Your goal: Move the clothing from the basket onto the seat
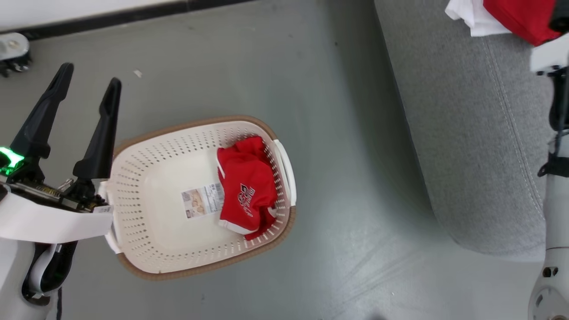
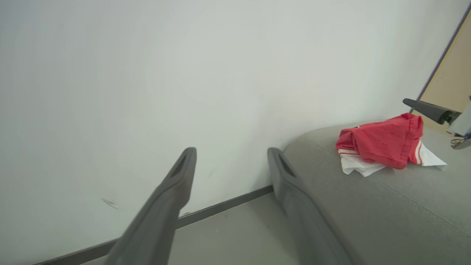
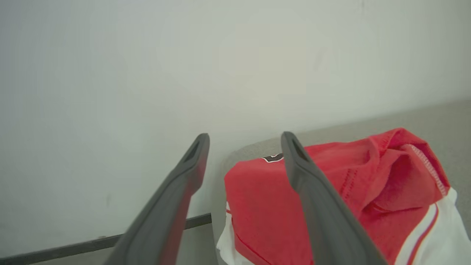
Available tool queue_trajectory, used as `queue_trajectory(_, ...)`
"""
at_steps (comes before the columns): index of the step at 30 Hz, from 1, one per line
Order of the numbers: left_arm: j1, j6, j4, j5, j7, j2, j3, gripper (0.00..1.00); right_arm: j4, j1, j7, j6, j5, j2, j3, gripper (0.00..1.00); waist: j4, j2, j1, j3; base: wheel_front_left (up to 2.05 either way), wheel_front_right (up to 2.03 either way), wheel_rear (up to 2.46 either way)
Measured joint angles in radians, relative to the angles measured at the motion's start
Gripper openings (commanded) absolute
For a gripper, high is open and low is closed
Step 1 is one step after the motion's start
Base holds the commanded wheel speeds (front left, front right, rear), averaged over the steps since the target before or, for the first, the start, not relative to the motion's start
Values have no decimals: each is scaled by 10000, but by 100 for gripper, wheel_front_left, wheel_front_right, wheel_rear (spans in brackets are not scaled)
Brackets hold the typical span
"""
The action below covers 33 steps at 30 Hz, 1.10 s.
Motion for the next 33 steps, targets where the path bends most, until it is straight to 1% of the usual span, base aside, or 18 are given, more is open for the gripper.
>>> queue_trajectory(6, 529, 182, 523, -159, -31, -395, 472, 100, -35, 255, -178, 0, 280, -52, 1296, 100, 392, 0, 0, -522, 0, 0, 0)
queue_trajectory(8, 676, 182, 683, -232, -31, -543, 610, 100, -140, 431, -182, 0, 313, -56, 1684, 100, 526, 0, 0, -698, 0, 0, 0)
queue_trajectory(15, 937, 255, 968, -221, -31, -947, 1344, 100, -313, 1028, -211, 0, 500, -90, 2711, 100, 982, 0, 0, -1324, 0, 0, 0)
queue_trajectory(19, 1105, 234, 1068, -205, -31, -1246, 1707, 100, -698, 1377, -213, 0, 817, -100, 3099, 100, 1227, 0, 0, -1679, 0, 0, 0)
queue_trajectory(25, 1524, -69, 1327, 13, -31, -1544, 1912, 100, -1283, 2061, -222, 0, 1104, -144, 3626, 100, 1563, 0, 0, -2215, 0, 0, 0)
queue_trajectory(33, 2082, -454, 1762, 293, -31, -1975, 2034, 100, -1747, 3359, -222, 0, 1450, -142, 3779, 100, 1944, 0, 0, -2946, 0, 0, 0)
